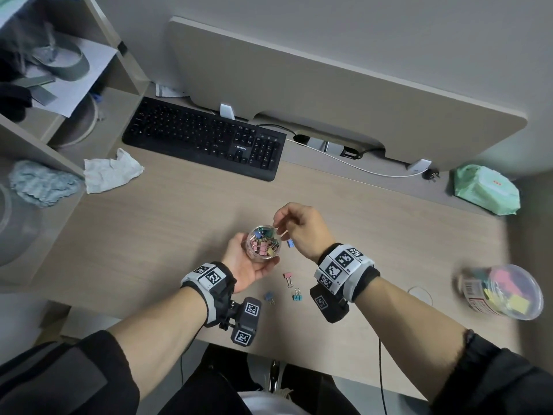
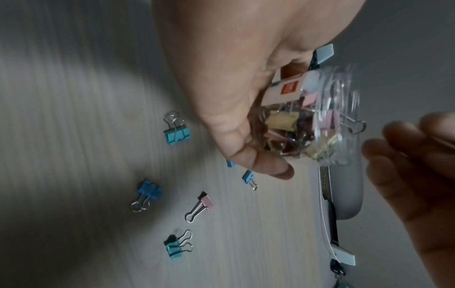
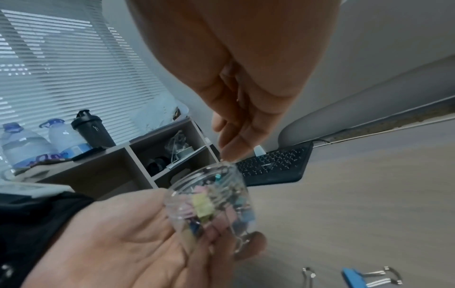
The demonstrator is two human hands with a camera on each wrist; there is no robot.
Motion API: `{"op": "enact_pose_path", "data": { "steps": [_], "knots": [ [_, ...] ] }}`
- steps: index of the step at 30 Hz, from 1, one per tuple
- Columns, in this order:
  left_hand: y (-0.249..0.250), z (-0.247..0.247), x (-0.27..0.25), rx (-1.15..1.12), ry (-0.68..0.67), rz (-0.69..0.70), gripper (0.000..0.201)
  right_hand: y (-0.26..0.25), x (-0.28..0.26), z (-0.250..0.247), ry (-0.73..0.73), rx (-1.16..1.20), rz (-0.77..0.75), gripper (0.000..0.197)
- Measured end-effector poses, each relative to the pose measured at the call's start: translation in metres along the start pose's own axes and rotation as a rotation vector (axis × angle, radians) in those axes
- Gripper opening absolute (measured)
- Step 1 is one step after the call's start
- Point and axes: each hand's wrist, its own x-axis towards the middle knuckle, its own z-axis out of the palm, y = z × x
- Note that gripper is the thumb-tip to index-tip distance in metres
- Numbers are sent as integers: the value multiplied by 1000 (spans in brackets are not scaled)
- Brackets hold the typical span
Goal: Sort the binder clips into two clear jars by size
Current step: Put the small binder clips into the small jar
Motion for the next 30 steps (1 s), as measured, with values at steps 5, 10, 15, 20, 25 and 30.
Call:
{"op": "enact_pose_path", "data": {
  "steps": [5,10,15,20,25,30],
  "knots": [
    [-1,1,0,3,-2,10,52,3,-7,2,-177,-311,-56,36],
    [0,-3,-1,-2,-5,1,52,-3,-9,2,-130,-286,-63,35],
    [5,-17,1,-61,48,-6,55,19,10,-20,85,-82,93,41],
    [9,-32,-2,-110,75,17,54,66,22,-27,-54,-580,180,32],
    [8,-51,-3,-145,89,14,60,97,23,-14,-176,-792,250,36],
    [5,-65,-5,-164,117,7,59,109,24,11,-330,-892,151,46]
  ]
}}
